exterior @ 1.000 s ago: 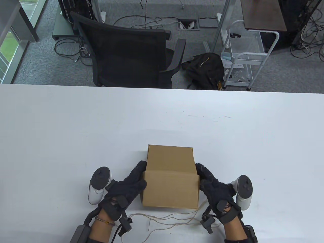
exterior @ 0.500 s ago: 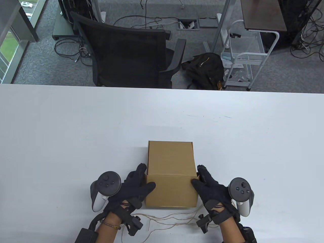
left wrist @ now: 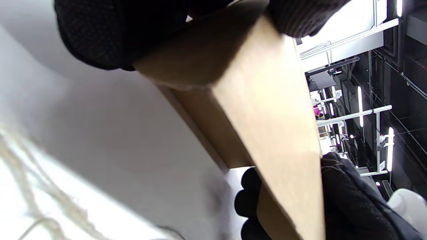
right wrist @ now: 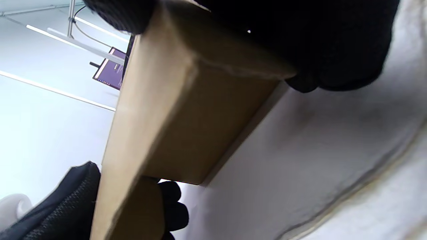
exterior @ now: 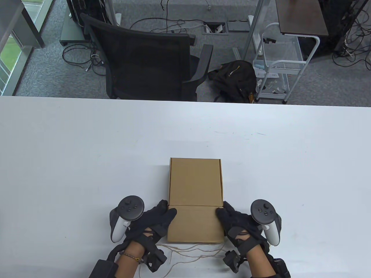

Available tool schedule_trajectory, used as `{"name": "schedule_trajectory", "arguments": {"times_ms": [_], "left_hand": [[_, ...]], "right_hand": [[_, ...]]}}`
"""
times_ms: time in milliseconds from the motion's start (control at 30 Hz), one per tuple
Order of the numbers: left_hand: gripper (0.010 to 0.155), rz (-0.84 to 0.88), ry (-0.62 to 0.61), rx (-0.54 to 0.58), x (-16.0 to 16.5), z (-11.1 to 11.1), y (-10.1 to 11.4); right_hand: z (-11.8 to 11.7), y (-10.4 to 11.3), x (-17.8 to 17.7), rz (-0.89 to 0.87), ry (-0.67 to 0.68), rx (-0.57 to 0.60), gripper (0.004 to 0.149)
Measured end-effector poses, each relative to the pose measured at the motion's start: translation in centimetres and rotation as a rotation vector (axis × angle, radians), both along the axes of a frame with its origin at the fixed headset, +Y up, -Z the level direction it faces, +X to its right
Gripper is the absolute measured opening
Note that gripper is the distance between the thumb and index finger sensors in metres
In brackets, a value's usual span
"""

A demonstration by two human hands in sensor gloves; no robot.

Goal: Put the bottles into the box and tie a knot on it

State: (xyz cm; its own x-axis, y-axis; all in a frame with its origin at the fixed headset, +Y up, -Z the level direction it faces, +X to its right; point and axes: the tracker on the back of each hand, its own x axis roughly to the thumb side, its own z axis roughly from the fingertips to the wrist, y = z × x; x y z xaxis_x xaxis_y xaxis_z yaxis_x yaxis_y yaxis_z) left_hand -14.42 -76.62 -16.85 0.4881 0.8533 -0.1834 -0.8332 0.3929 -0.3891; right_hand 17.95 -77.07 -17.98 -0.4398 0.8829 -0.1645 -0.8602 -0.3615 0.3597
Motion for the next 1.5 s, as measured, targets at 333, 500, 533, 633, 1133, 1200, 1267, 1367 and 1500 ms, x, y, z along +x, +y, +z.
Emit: {"name": "schedule_trajectory", "arguments": {"times_ms": [333, 500, 533, 633, 1133, 1200, 1267, 1367, 1500], "left_hand": [[0.086, -0.095, 0.002, 0.008, 0.2, 0.3, 0.7], [0.084, -0.129, -0.001, 0.013, 0.1, 0.2, 0.7], [0.084, -0.148, 0.001, 0.021, 0.0, 0.1, 0.7], [0.085, -0.221, -0.012, 0.040, -0.4, -0.1, 1.0], [0.100, -0.575, -0.220, 0.455, 1.8, -0.4, 2.8], [0.103, -0.697, -0.232, 0.513, 2.1, -0.1, 2.9], [0.104, -0.771, -0.241, 0.582, 2.3, -0.2, 3.0], [0.104, -0.815, -0.252, 0.658, 2.7, -0.3, 3.0], [0.102, -0.911, -0.284, 0.825, 3.3, -0.4, 3.2]], "right_hand": [[0.1, 0.0, 0.1, -0.002, -0.002, -0.015, 0.078], [0.0, 0.3, 0.3, 0.029, 0.000, -0.011, 0.076], [0.0, 0.3, 0.3, 0.040, -0.003, -0.004, 0.074], [0.2, 1.1, 0.1, 0.102, 0.024, 0.021, 0.071], [0.4, 3.9, -1.6, 0.643, 0.177, 0.535, 0.089], [0.5, 4.1, -2.1, 0.749, 0.202, 0.621, 0.090], [0.5, 4.1, -2.4, 0.789, 0.218, 0.678, 0.090], [0.3, 3.9, -2.9, 0.796, 0.245, 0.751, 0.090], [0.0, 3.8, -4.1, 0.853, 0.334, 0.840, 0.090]]}}
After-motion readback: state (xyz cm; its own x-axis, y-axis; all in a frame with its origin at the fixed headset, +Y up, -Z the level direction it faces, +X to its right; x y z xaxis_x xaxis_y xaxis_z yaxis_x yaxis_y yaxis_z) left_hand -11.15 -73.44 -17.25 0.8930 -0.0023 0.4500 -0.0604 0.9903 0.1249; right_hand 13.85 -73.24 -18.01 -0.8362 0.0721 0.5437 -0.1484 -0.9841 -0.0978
